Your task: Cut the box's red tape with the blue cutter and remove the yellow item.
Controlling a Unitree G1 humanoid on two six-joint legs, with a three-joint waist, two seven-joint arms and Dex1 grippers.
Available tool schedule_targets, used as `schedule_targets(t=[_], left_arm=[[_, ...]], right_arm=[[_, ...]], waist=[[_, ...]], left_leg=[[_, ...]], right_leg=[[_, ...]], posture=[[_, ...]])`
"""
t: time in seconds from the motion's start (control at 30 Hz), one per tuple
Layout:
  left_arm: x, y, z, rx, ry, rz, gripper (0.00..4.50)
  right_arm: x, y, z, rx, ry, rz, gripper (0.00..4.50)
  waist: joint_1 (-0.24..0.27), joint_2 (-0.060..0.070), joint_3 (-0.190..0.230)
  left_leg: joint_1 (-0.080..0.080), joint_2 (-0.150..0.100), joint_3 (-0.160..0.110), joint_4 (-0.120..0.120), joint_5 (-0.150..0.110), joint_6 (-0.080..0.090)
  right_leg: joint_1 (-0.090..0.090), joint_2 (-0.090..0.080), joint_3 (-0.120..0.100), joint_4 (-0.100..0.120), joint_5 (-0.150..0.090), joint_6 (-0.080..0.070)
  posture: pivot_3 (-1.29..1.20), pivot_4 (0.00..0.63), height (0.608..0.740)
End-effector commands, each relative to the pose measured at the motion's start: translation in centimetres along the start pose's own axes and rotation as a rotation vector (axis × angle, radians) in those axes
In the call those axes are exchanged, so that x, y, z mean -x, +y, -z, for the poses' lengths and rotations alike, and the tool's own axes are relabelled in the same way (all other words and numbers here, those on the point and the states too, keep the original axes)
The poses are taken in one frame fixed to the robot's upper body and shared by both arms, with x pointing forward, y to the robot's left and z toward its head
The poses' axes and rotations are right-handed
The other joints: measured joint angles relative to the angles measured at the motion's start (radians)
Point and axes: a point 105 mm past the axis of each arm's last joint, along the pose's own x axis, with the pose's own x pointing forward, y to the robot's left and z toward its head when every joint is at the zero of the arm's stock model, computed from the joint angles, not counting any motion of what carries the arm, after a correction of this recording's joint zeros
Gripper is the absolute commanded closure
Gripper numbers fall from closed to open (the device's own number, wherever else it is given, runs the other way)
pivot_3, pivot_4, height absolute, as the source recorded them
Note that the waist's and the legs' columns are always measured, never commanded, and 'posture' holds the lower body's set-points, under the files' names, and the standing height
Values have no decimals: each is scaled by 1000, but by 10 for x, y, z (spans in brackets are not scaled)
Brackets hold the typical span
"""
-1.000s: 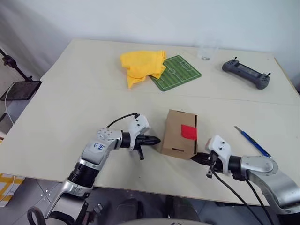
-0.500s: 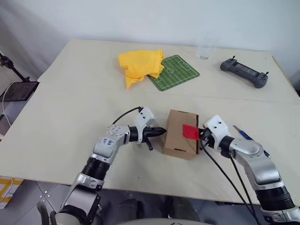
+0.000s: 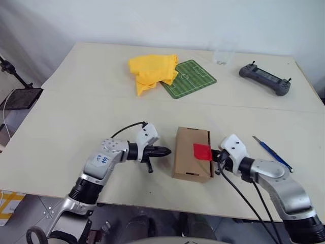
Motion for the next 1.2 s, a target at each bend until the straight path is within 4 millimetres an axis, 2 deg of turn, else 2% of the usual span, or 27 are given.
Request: schedule_targets(t=[0.03, 0.1, 0.2, 0.3, 0.43, 0.7, 0.9, 1.2], left_arm=[[23, 0, -26, -68, -59, 70, 4500], [33, -5, -41, -86, -103, 147, 4500], [31, -21, -68, -155, -173, 285, 4500], [10, -28, -84, -230, -217, 331, 4500], [-17, -33, -81, -322, -172, 357, 4500], [-42, -29, -75, -384, -116, 315, 4500], [-44, -30, -71, -384, -100, 312, 4500], [-44, -32, -63, -367, -84, 324, 4500]], right_arm=[[31, -16, -21, -107, -41, 28, 4040], [46, -17, -31, -190, -34, -6, 3537], [60, -15, -43, -322, 56, -40, 2407], [63, -7, -47, -430, 154, -90, 1407], [53, 1, -54, -445, 159, -137, 39], [38, 4, -50, -493, 190, -104, 39], [39, 0, -43, -514, 219, -49, 39], [52, -9, -28, -562, 271, 0, 39]], waist=[[2, 1, 1], [4, 3, 2], [3, 4, 3], [5, 4, 3], [4, 4, 3], [3, 4, 3], [3, 4, 3], [7, 4, 3]], left_leg=[[0, 0, 0, 0, 0, 0], [-1, 0, 0, 0, 0, 0], [-1, 0, -1, 0, 0, 1], [-1, 0, -2, 0, -1, 1], [-2, 0, -1, -2, 1, 7], [-3, 0, 0, -3, 2, 7], [-2, 0, 0, -3, 3, 8], [-2, 0, -1, -3, 3, 10]], right_leg=[[0, 0, 0, 0, 0, 0], [-1, 0, 0, 0, 0, 0], [0, -1, 0, -1, 0, 0], [0, -2, 0, -2, 0, -1], [0, -1, -1, -4, 0, -1], [-1, 0, -1, -5, 0, 0], [-1, 0, -1, -5, 0, 1], [1, -1, -1, -7, 1, 2]], posture=[[0, 150, 740], [0, 150, 740], [0, 150, 740], [0, 150, 740], [0, 150, 740], [0, 150, 740], [0, 150, 740], [0, 150, 740]])
